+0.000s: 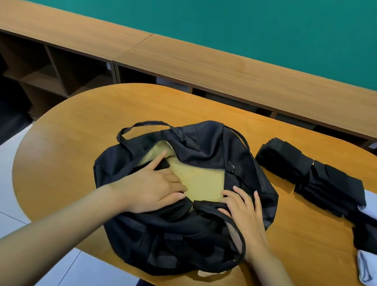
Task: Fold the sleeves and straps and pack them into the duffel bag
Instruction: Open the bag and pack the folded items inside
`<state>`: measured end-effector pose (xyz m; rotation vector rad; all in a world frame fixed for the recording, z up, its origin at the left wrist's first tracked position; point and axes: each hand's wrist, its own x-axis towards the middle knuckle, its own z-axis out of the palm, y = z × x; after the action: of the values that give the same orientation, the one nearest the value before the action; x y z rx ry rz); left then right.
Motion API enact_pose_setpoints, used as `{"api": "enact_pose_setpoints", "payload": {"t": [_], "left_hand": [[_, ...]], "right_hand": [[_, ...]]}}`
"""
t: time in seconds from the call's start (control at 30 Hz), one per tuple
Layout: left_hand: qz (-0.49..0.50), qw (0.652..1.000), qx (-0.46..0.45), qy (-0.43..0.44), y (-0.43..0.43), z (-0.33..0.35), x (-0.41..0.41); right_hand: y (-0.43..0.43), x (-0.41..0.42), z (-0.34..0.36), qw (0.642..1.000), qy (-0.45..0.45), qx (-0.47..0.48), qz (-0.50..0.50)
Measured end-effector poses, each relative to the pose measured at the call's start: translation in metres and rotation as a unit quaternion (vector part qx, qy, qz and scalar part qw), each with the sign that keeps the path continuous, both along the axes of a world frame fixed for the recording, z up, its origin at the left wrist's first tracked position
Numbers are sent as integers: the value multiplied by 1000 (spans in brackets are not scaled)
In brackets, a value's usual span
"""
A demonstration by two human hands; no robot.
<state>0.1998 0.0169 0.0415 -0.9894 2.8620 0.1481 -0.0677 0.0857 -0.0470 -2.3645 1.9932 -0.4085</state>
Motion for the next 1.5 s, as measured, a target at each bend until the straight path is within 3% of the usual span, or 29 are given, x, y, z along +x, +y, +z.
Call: {"api": "enact_pose_setpoints", "payload": {"t": [0.1,0.2,0.33,0.4,0.53,0.77,1.0,1.13,1.3,1.5], "left_hand": [[37,996,76,43,12,7,-8],[67,989,115,63,24,12,-10],[147,985,-4,93,47,3,-1],[212,968,-72,116,65,-6,4],[218,962,-100,128,78,-31,11],[117,977,-72,161,26,-44,17],[15,991,-87,101,-28,-31,28],[27,985,-89,147,-15,-21,30],[156,966,17,207,12,-21,20],[164,981,16,100,16,-24,24]], "right_hand": [[0,6,30,988,-147,21,41],[9,24,76,952,-274,96,99],[17,47,87,972,-70,166,154],[25,49,73,975,-13,171,141],[42,55,48,983,7,143,113],[57,85,31,997,6,82,10],[50,138,29,988,-24,83,-126],[56,127,38,997,18,13,-69],[59,122,50,992,5,-124,40],[70,106,37,985,0,-94,148]]}}
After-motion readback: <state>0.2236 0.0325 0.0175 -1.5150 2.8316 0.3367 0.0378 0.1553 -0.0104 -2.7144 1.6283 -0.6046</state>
